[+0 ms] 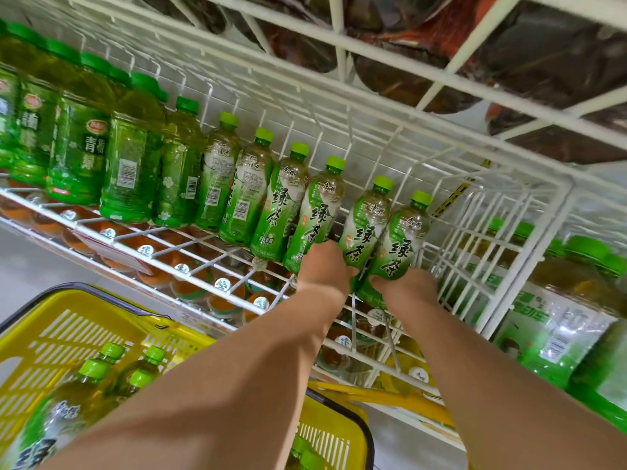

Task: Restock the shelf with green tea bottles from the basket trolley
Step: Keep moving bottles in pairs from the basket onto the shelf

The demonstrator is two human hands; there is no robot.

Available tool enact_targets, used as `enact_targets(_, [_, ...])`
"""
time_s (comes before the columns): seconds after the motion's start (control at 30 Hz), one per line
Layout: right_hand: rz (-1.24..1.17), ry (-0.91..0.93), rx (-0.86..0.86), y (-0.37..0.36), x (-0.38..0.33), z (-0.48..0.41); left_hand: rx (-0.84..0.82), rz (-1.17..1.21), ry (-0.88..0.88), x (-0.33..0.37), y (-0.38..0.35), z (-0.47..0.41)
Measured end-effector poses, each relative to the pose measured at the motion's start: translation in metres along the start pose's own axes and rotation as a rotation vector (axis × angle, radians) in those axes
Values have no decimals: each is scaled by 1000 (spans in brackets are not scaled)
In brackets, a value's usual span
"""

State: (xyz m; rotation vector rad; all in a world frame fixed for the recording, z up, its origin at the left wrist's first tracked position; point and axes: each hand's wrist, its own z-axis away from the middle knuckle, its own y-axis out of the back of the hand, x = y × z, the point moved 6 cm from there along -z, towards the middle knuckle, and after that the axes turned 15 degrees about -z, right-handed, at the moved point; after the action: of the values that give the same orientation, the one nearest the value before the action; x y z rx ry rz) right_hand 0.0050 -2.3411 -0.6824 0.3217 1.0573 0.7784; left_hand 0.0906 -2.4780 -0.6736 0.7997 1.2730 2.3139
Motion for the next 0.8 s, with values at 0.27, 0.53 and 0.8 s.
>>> enact_targets(0.27, [37,14,-19,2,-2,10,-16,-38,-57,-3,4,1])
enact_targets(0.53, [172,114,-54,14,-15,36,-42,-335,-149,-14,34,29])
enact_targets(0.8, [323,265,-126,23,-26,70,52,-562,-277,-22,64,62])
